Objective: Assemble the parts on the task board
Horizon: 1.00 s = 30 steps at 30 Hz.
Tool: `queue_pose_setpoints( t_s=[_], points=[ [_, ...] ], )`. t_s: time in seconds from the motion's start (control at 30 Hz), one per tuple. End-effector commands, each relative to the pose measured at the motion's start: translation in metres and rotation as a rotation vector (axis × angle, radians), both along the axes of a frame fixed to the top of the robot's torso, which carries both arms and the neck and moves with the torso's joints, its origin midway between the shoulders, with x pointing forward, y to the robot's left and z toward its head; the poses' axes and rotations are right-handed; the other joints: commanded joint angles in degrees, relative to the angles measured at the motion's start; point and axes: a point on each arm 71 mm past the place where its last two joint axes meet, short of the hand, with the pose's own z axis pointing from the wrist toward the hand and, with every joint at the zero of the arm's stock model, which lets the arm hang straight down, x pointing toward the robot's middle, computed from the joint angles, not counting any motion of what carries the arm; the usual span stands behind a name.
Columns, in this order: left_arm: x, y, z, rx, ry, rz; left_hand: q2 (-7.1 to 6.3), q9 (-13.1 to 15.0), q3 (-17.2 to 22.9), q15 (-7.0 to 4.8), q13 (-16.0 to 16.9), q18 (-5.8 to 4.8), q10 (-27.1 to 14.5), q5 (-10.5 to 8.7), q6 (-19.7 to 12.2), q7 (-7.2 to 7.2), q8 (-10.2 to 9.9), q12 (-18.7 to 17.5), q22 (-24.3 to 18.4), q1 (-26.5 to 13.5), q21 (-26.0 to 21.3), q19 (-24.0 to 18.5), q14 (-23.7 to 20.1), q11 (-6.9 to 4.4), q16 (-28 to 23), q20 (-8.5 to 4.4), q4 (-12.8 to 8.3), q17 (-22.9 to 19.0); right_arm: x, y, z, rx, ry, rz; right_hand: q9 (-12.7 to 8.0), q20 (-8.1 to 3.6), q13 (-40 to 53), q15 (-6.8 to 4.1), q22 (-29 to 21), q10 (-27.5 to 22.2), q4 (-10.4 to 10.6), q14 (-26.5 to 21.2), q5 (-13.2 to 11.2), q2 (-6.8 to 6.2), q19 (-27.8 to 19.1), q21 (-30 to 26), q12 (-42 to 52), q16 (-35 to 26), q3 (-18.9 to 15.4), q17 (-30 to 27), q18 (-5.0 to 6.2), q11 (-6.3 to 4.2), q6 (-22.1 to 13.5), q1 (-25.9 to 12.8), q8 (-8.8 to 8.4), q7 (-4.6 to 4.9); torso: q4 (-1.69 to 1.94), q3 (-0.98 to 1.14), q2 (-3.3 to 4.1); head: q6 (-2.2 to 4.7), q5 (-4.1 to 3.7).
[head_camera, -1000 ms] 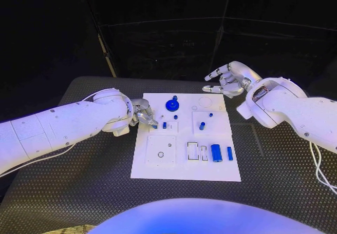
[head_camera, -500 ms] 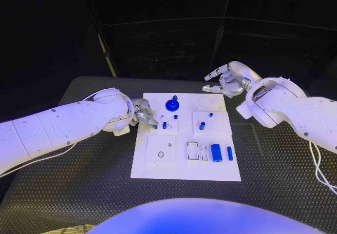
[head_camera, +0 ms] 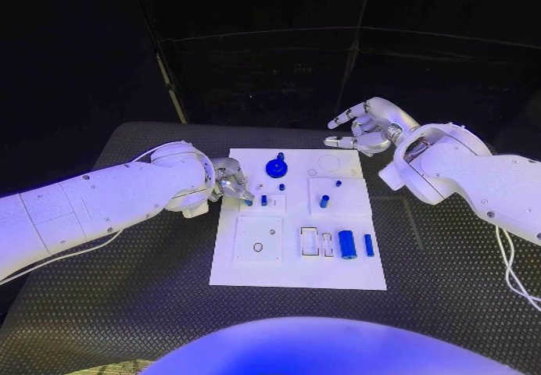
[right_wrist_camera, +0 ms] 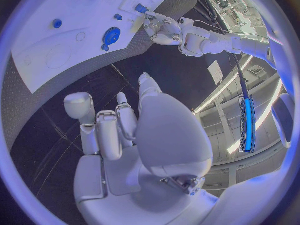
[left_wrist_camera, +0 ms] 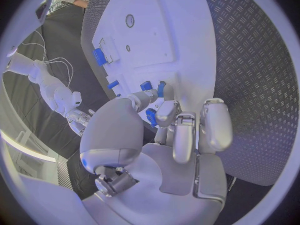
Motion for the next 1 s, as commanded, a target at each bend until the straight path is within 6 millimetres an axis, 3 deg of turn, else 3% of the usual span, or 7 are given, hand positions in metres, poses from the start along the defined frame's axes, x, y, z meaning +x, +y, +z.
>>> queue_pose_setpoints(
  t_s=[0.03, 1.0],
  points=[
    [-0.0017, -0.0033, -0.0011, 0.011, -0.007, -0.014, 0.49, -0.07, 8.65, -0.53, -0.06, -0.66, 0.02, 0.18, -0.15, -0.11, 0.12, -0.2, 0.04, 0.08, 0.19, 0.16, 5.95, -0.11, 0.36, -0.38, -8.37, 15.09, -0.0001, 0.0015, 0.0014, 0.0, -0.007, 0.013, -0.02, -0.03, 0.08, -0.55, -0.1, -0.03, -0.05, 3.49, 0.39, 0.26, -0.07, -0.29, 0.32, -0.36, -0.37, 3.86, 0.59, -0.21, 0.03, -0.14, 0.33, -0.22, 0.01, -0.03, -0.02, -0.02, 0.01],
    [-0.0034, -0.0102, -0.0053, 0.082, 0.013, -0.089, -0.35, -0.34, 7.85, -0.48, 0.8, -0.76, 0.62, 0.02, 0.02, -0.13, 0.17, 0.52, 0.42, 0.29, 0.41, 0.35, 5.95, -0.12, 0.36, -0.38, -9.31, 15.09, -0.0006, 0.0007, 0.0011, -0.003, -0.003, 0.015, -0.02, -0.05, 0.1, -0.57, -0.11, -0.01, -0.1, 3.48, 0.49, 0.34, -0.05, -0.31, 0.36, -0.39, -0.44, 3.82, 0.59, -0.22, 0.04, -0.15, 0.39, -0.24, 0.0, 0.02, -0.01, -0.41, -0.12]
  ],
)
